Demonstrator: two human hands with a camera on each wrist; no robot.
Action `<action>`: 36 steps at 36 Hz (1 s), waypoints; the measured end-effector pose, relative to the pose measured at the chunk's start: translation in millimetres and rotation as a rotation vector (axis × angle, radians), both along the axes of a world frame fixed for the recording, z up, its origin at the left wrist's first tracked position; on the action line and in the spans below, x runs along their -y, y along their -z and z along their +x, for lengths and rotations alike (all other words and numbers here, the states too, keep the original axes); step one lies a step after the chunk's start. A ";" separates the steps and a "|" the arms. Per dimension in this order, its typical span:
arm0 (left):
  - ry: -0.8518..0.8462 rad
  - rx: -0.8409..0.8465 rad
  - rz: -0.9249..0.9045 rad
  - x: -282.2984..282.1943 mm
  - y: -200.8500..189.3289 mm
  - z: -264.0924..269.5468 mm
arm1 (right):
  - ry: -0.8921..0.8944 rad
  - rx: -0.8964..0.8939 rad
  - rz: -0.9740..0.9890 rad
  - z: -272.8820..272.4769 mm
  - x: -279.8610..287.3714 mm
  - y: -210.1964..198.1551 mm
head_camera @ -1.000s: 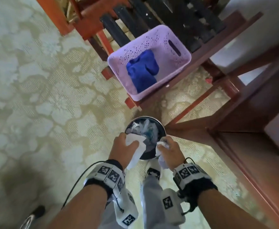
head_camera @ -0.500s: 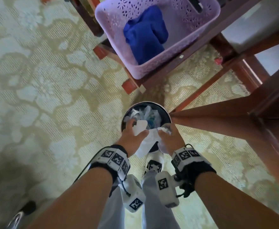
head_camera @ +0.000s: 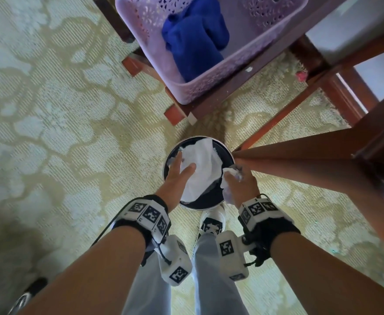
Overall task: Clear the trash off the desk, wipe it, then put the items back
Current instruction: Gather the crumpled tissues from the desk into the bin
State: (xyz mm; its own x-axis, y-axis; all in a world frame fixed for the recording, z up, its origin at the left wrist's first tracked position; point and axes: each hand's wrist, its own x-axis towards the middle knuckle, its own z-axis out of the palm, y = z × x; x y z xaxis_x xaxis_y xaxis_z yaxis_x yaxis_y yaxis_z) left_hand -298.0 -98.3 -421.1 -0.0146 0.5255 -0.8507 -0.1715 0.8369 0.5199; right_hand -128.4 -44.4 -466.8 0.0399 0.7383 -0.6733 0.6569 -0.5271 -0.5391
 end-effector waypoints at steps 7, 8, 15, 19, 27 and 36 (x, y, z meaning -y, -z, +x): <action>0.141 -0.077 -0.007 2.4 3.4 -5.9 | -0.018 0.039 -0.038 4.1 3.8 2.9; 0.178 -0.115 -0.016 4.2 5.2 -7.6 | -0.026 0.046 -0.023 3.9 4.5 2.3; 0.287 -0.308 -0.092 23.5 4.4 -20.0 | -0.072 -0.018 0.162 1.0 11.9 -9.4; 0.260 -0.317 -0.093 33.1 1.8 -22.2 | -0.110 -0.019 0.143 -1.1 8.1 -5.4; 0.239 -0.330 -0.076 45.6 -4.4 -25.1 | -0.292 -0.018 -0.036 -20.0 6.9 24.5; 0.192 -0.330 -0.060 48.2 -12.9 -29.2 | -0.376 0.061 0.096 -5.4 34.0 26.7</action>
State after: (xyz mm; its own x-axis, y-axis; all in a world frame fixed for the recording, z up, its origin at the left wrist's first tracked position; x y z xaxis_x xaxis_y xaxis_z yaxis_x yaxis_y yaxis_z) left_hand -327.2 -146.5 -408.2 -0.1990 0.4949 -0.8458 0.1596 0.8679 0.4703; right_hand -133.8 -78.5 -493.5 -0.2075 0.7686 -0.6052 0.8270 -0.1926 -0.5282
